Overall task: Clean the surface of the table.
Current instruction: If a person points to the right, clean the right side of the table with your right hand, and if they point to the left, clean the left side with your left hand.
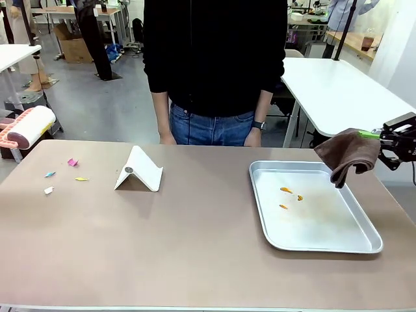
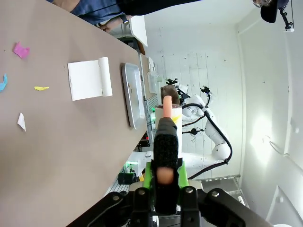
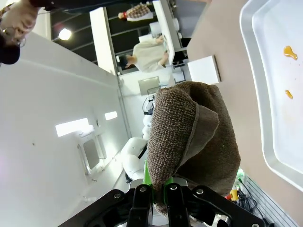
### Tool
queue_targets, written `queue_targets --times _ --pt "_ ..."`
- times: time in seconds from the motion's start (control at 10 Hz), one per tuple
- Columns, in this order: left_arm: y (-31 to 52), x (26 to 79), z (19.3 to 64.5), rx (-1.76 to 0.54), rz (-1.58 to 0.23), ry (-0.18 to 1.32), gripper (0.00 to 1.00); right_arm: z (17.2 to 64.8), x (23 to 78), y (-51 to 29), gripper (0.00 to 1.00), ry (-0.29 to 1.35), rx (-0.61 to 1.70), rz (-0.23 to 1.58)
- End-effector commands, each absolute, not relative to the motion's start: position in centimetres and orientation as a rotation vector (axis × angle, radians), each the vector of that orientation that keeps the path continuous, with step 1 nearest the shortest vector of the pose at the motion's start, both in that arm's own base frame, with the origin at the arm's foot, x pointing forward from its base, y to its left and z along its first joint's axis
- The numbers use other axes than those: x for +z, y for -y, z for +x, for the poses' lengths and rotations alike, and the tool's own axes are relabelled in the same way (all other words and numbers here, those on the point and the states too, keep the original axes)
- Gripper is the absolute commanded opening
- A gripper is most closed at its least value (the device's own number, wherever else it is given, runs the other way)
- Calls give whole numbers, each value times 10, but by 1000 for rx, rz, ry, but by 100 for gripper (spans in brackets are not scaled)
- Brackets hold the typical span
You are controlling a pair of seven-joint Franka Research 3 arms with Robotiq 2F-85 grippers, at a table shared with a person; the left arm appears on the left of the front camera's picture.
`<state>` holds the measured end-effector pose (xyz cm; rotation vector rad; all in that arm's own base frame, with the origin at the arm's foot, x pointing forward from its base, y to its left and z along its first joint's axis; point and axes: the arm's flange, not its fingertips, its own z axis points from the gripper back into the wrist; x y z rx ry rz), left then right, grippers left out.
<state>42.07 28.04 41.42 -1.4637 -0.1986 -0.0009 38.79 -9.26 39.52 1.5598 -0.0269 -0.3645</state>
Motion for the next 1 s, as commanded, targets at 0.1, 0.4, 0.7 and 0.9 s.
queue_targets --times 0.1,0.4,0.7,0.9 --pt "-281 417 419 -25 -1473 200 0 389 399 93 0 24 -351 1571" --pt "-281 417 419 -25 -1473 200 0 389 399 93 0 24 -351 1571" --pt "-281 417 419 -25 -1473 200 0 389 399 93 0 24 -351 1571" --pt "-281 417 419 -25 -1473 200 0 389 399 93 0 24 -351 1571"
